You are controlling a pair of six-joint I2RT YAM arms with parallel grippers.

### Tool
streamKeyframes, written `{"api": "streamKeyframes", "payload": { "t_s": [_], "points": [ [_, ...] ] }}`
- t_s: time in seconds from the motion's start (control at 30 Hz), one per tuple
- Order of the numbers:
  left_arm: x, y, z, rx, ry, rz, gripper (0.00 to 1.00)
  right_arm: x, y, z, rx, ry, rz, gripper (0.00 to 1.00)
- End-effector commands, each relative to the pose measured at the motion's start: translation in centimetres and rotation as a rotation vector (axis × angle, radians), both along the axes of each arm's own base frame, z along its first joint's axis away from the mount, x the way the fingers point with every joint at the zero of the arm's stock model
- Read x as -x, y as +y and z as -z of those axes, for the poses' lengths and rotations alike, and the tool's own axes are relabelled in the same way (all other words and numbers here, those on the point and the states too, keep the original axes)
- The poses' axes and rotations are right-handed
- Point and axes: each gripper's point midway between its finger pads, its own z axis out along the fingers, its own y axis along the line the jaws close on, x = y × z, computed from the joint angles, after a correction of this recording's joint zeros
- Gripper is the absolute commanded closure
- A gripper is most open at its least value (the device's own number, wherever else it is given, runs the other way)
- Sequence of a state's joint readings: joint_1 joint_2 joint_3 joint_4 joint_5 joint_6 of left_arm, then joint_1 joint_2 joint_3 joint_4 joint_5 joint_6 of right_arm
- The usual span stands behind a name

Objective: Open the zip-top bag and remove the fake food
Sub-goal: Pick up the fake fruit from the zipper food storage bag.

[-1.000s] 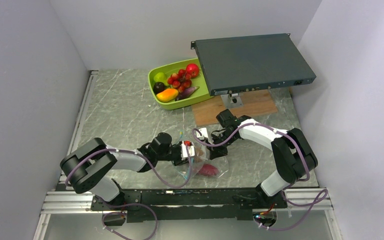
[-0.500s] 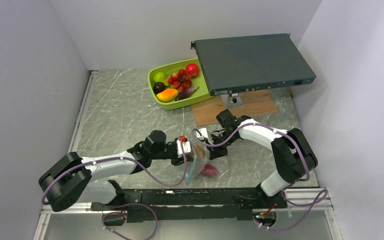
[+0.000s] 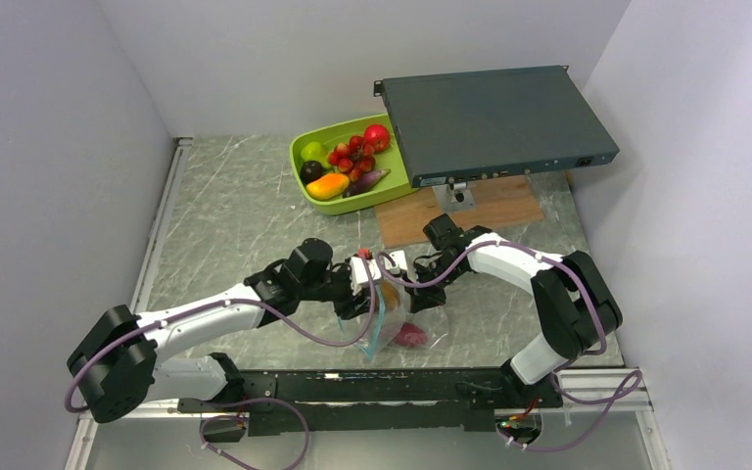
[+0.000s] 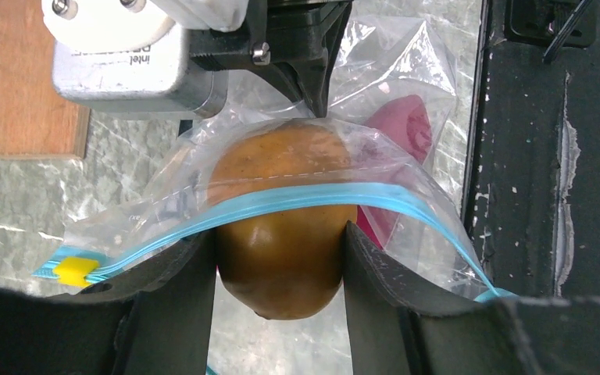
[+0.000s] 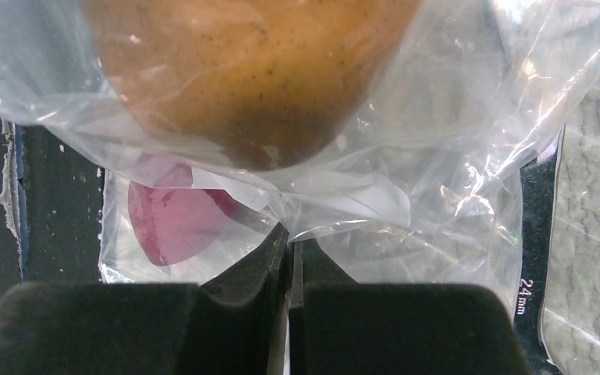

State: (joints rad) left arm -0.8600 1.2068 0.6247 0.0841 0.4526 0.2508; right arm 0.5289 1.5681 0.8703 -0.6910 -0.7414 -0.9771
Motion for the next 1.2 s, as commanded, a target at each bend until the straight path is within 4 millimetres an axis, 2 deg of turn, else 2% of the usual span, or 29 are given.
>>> {"api": "streamKeyframes", "payload": {
  "t_s": [0.0, 0.33, 0.67, 0.8, 1.17],
  "points": [
    [0.4, 0.7, -1.2, -0.036, 0.058, -0.031, 1.0, -0.6, 0.5, -1.0, -0.035, -0.038, -0.019, 0.95],
    [0.9, 2.0, -3.3, -0.067, 0.091, -0.069, 1.0, -0.7, 0.4, -1.0, -0.033, -0.043, -0.018, 0.95],
    [1.5, 4.1, -4.1, -0.114, 0.087, -0.116, 1.0, -0.7, 0.5, -1.1, -0.033, -0.047, -0.02, 0.95],
    [0.8, 5.6, -4.9, -0.13, 0.03, -0.184, 1.0, -0.6, 0.4, -1.0, -0.032, -0.046, -0.02, 0.95],
    [-2.3, 9.6, -8.0, -0.035, -0.175, -0.447, 1.0, -0.7, 0.4, -1.1, -0.031, -0.049, -0.023, 0.95]
  ]
}}
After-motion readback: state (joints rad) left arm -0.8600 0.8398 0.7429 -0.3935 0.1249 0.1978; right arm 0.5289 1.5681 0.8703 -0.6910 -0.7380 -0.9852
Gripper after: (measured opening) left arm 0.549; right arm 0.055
